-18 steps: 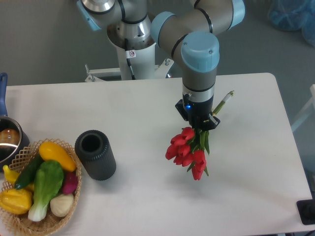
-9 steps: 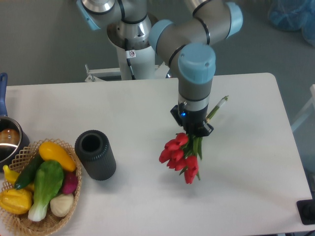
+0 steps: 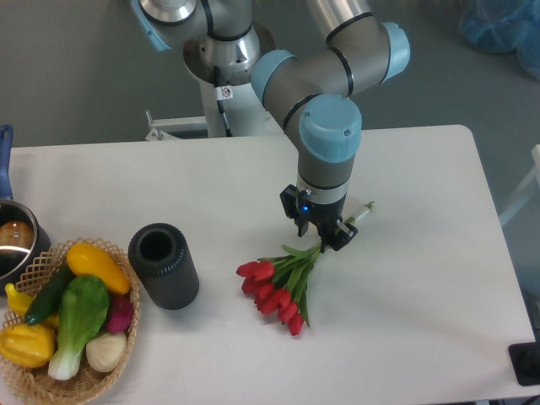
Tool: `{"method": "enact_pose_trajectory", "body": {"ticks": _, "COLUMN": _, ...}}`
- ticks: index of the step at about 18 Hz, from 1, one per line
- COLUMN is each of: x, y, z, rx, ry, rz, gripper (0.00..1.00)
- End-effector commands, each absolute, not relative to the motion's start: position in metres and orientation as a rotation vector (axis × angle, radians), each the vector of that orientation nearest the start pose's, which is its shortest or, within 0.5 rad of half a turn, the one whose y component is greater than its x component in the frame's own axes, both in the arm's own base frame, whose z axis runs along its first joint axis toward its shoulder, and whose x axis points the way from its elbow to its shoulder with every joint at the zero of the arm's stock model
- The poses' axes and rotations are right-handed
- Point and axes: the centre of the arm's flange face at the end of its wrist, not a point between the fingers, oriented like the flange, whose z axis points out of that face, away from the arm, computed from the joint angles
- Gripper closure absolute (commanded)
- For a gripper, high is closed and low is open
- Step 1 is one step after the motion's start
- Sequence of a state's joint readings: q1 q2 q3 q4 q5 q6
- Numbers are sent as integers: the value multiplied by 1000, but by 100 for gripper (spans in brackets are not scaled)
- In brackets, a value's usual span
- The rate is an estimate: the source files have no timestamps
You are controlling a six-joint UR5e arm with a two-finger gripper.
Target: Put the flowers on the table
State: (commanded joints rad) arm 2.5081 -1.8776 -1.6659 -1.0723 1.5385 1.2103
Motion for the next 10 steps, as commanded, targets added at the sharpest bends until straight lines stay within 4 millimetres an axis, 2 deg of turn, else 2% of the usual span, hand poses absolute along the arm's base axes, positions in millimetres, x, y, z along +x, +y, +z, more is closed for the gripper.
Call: {"method": "enact_pose_trajectory", "body": {"ticks": 10, "x": -421, "y": 458, "z": 342, "rx": -3019, "ry": 392, "rz": 284, "gripper": 0}}
